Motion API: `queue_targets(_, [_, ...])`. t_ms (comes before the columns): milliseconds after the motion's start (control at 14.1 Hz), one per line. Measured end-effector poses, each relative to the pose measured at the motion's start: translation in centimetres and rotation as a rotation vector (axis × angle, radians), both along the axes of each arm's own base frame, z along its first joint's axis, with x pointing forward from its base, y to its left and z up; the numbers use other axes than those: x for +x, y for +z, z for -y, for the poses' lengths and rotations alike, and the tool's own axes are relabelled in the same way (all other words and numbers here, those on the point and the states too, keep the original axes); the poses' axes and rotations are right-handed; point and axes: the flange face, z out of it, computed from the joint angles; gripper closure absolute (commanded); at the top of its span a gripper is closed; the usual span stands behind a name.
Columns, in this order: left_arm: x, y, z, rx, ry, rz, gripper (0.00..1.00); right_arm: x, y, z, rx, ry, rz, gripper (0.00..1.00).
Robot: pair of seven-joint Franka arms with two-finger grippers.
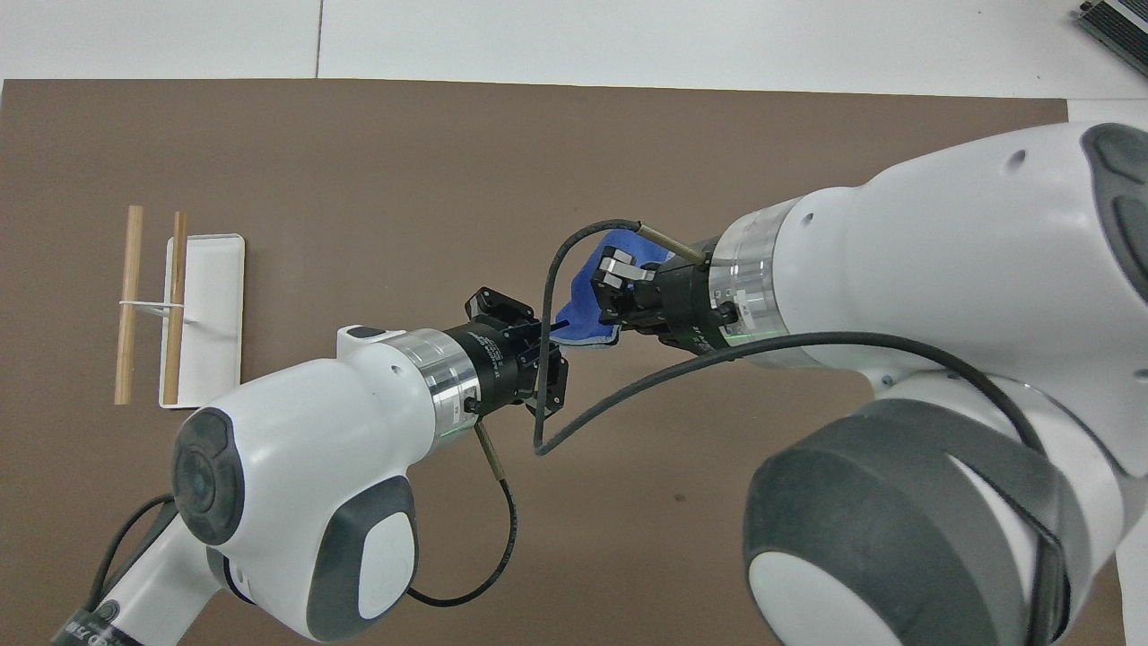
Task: Right arm passes towel to left arm to hang
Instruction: 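Close the left gripper on the towel below the right gripper, then carry the towel with the left gripper while the right gripper releases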
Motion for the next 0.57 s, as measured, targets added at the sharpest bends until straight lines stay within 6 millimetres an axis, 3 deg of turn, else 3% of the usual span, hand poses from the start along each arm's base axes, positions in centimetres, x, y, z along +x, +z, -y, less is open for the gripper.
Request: queue_targets(567, [1.2, 1.0, -1.9, 0.028, 0.02, 0.049, 1.0, -0.1, -0.1, -0.1, -0.001, 0.003, -0.002, 1.0])
